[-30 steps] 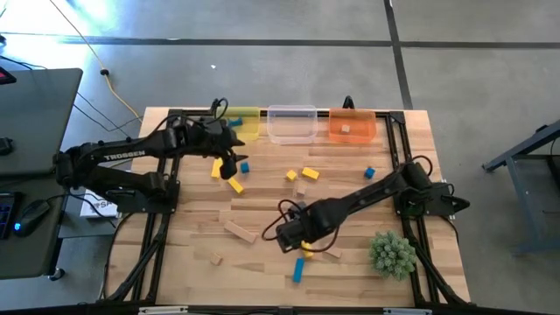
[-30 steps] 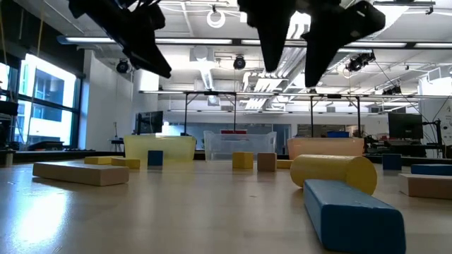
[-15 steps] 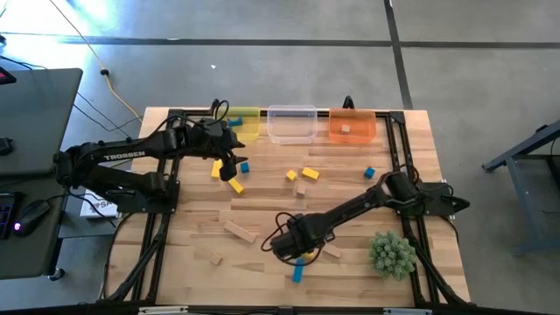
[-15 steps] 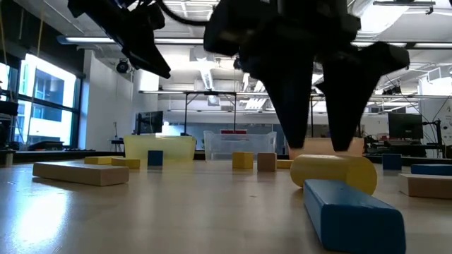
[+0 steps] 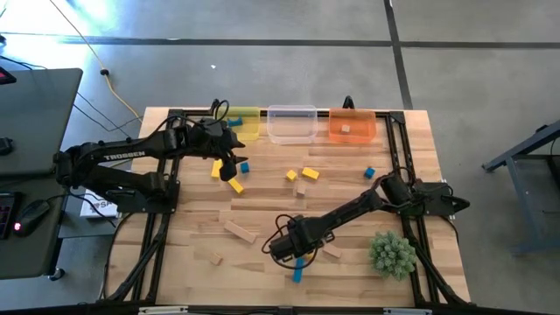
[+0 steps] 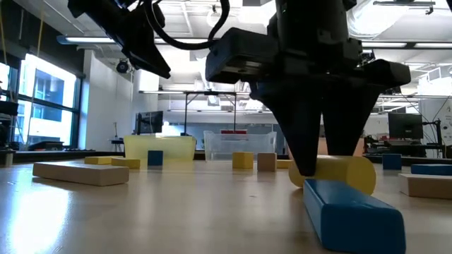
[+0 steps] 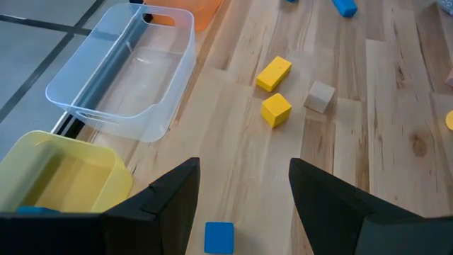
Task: Sort & place blocks by color
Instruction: Put the yellow block into the transparent bin
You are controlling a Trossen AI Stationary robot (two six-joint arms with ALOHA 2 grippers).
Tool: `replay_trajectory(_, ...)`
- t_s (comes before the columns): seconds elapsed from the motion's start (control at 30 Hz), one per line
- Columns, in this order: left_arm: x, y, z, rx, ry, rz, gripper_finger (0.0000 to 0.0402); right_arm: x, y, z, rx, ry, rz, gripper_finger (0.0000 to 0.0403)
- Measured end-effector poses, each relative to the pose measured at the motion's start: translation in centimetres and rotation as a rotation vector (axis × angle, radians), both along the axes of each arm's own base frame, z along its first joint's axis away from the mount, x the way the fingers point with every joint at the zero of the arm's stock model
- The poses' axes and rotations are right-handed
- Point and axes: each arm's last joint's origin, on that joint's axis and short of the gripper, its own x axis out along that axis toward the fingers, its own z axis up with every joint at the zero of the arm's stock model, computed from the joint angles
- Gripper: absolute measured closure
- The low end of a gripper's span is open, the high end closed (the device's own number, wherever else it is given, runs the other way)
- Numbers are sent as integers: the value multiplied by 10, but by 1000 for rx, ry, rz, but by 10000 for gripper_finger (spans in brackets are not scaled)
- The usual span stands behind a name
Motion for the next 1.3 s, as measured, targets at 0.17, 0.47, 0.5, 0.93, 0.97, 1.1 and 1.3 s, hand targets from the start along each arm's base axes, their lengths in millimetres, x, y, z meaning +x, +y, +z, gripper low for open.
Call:
replay_trajectory(0.17,0,0,0,0,0,0,193,0,-1,0,0,2,-2,308)
replay_trajectory(0.47,0,0,0,17,11,-16,194,3,-6,2,26,5,-5,327)
replay_trajectory(0.5,0,0,0,17,11,-17,194,3,-6,2,25,2,-5,327)
replay_trajectory(0.93,0,0,0,17,12,-16,193,18,-30,56,-64,-158,-4,402)
replay_trajectory(0.97,0,0,0,17,12,-16,194,19,-34,55,-68,-149,4,398)
replay_trajectory(1.1,0,0,0,17,12,-15,194,23,-46,55,-67,-148,41,379)
replay_trajectory(1.3,-2,-1,-3,5,41,-13,193,34,-45,57,53,-243,212,342)
